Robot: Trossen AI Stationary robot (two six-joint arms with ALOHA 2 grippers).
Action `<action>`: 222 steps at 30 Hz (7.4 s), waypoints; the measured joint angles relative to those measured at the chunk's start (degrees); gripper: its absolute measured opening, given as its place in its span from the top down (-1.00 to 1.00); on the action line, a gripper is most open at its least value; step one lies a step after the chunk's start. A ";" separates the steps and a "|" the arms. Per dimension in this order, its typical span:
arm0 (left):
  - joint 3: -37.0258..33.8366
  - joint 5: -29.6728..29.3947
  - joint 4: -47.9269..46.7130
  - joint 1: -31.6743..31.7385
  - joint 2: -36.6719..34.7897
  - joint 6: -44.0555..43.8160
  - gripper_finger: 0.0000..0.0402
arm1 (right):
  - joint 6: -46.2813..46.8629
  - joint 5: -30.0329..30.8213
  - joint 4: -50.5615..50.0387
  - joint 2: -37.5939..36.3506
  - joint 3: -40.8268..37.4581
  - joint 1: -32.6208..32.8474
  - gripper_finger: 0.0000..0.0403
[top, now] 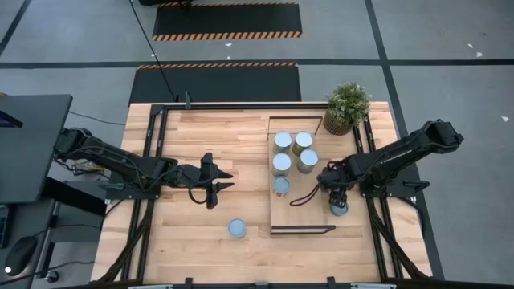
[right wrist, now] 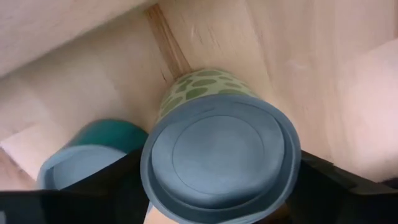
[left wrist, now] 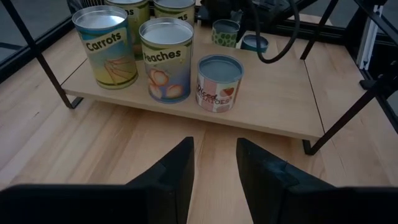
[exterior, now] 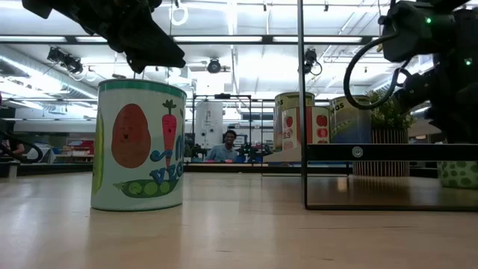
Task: Pick and place cans onto a shelf
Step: Put the small canned peas on the shelf, then adjust the cans on the shelf
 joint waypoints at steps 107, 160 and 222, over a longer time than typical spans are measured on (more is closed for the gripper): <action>14.86 -7.67 30.07 7.94 46.12 4.69 0.37 | 3.48 22.23 -5.49 -9.44 9.26 -1.12 -0.75; 14.84 2.76 36.79 14.58 43.78 10.30 0.37 | -7.32 16.11 4.19 -11.45 7.26 -12.67 -0.75; 28.02 9.48 33.36 3.01 55.46 8.22 0.37 | 10.00 13.83 4.69 -11.58 2.87 18.93 -0.75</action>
